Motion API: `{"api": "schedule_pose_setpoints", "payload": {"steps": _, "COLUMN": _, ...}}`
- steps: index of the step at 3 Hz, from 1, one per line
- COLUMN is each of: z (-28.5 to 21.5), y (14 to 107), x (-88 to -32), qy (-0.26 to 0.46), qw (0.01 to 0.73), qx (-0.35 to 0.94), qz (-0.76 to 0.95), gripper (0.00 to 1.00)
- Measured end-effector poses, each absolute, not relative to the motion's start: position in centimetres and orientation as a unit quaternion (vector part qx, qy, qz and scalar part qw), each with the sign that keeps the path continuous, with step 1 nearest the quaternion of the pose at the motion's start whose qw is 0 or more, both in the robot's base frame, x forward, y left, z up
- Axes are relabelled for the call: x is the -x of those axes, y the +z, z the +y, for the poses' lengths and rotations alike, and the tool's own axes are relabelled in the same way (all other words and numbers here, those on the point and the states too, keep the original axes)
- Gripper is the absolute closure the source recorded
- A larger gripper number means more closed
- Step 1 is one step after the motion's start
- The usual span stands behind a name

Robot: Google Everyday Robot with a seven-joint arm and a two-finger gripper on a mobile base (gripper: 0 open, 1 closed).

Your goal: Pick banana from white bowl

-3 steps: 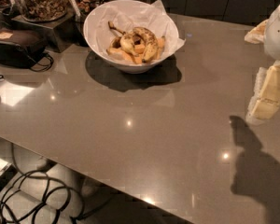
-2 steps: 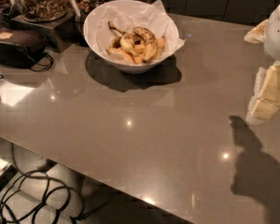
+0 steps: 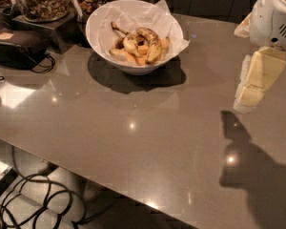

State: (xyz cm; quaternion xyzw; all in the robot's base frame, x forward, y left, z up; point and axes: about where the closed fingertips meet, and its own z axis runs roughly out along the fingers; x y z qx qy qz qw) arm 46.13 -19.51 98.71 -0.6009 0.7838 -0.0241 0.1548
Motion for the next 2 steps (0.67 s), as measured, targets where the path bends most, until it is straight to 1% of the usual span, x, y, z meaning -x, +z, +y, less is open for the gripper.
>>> {"api": "schedule_pose_setpoints", "payload": {"steps": 1, "z": -17.58, "y": 99.31, "x": -47.80, "qy": -0.022, "qw": 0.154, "qx": 0.624, "qz": 0.766, "gripper": 0.00}}
{"api": "schedule_pose_setpoints", "payload": {"steps": 2, "z": -17.42, "y": 99.61, "x": -48.01, "qy": -0.025, "qw": 0.163, "qx": 0.623, "qz": 0.765, "gripper": 0.00}}
